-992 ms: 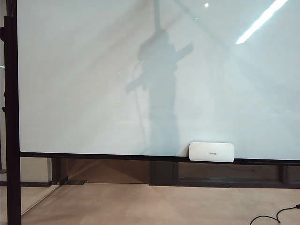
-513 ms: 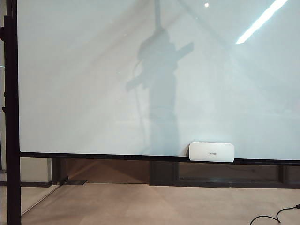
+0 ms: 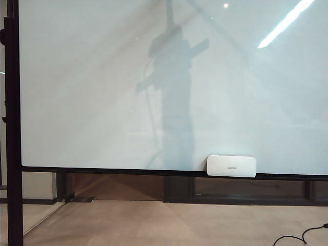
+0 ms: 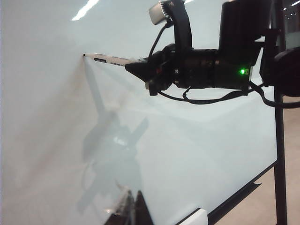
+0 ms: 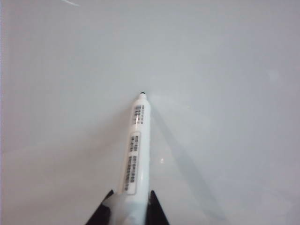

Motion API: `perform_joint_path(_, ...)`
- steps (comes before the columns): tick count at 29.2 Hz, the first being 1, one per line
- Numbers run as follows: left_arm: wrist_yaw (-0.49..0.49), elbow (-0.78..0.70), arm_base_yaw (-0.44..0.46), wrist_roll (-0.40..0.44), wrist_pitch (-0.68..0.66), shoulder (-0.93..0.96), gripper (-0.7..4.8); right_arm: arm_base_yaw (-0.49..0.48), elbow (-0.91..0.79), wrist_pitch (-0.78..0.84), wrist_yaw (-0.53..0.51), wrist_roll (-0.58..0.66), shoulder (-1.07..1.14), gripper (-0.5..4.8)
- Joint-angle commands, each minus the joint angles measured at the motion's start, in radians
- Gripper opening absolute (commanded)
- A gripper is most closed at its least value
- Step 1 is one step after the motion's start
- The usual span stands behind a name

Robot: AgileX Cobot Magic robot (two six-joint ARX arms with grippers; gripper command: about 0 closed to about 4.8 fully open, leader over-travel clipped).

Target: Reach to the right to find the marker pen, pick it up, and write the number 20 on the whiteboard.

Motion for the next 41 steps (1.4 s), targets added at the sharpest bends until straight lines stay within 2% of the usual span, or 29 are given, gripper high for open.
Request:
perform_joint_path(1,0.005,0.006,-0.001,0.021,0.015,-0.003,-0.05,0.002,0.014,0.004,-0.002,0.0,0.002,-0.02)
perform_joint_path(11,0.005,0.006,-0.001,0.026,0.015,-0.003,-0.05,0.002,0.014,0.001,0.046,0.0,0.002,-0.02)
perform_joint_path(14,0.005,0.006,-0.001,0.035,0.015,-0.003,-0.05,0.002,0.015,-0.014,0.09,-0.003,0.002,-0.02)
perform_joint_path(19,0.005,0.006,0.0,0.051,0.015,-0.003,-0.05,0.002,0.015,-0.033,0.228,-0.003,-0.004,-0.02)
perform_joint_path(23,0.005,0.006,0.0,0.058,0.015,-0.003,-0.05,0.002,0.015,-0.068,0.282,-0.011,-0.011,-0.02)
perform_joint_path(28,-0.001,0.007,0.0,0.059,0.018,-0.003,-0.05,0.002,0.015,-0.102,0.278,-0.01,-0.011,-0.02)
perform_joint_path(33,-0.014,0.01,0.0,0.08,0.019,-0.003,-0.05,0.002,0.015,-0.231,0.274,0.001,-0.01,-0.02)
perform_joint_path(41,-0.014,0.01,0.0,0.081,0.019,-0.003,-0.05,0.002,0.014,-0.322,0.275,0.025,0.013,-0.02)
